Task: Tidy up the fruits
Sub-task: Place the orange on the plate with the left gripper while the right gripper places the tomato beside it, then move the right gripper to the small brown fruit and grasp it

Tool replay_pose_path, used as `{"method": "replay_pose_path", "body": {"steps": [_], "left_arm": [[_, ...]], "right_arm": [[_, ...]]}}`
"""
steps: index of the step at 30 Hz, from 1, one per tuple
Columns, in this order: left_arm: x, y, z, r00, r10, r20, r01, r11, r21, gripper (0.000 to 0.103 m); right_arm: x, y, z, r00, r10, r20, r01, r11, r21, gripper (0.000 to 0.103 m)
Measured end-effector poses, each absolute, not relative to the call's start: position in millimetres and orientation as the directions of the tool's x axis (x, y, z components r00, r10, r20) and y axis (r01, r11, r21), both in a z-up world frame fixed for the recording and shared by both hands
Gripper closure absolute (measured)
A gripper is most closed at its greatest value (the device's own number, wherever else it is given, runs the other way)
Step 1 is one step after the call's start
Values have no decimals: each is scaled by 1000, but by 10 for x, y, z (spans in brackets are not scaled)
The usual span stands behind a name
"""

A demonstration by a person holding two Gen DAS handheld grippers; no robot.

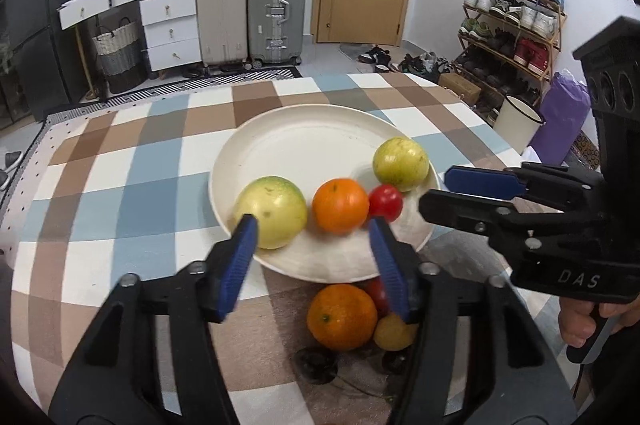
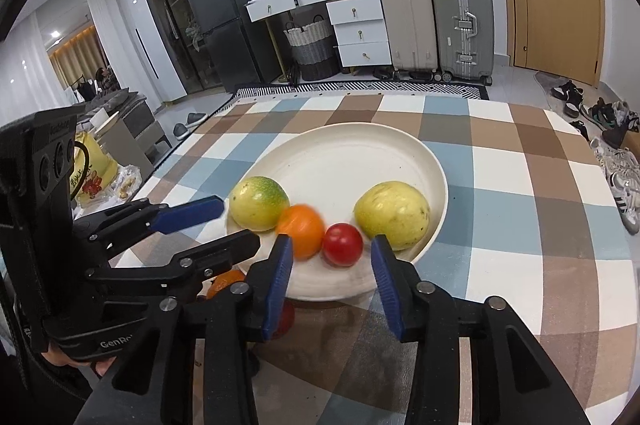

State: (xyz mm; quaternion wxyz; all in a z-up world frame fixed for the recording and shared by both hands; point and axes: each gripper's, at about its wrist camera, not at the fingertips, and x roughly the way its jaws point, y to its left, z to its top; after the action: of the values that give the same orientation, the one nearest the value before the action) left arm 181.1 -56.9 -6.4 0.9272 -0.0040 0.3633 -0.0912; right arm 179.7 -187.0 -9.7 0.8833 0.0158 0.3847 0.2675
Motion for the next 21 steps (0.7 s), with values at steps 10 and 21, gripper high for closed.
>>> {"method": "replay_pose_path", "body": {"steps": [10,21], "left_arm": [[1414,-282,196,767,-120,-631,103,993,-63,0],[965,4,238,763,-88,-641,50,996,-77,0]], "right_arm": [[1602,-1988,53,584,463,-667,-425,874,234,2],[1309,-2025,94,580,433,-690,-403,888,219,1]]}}
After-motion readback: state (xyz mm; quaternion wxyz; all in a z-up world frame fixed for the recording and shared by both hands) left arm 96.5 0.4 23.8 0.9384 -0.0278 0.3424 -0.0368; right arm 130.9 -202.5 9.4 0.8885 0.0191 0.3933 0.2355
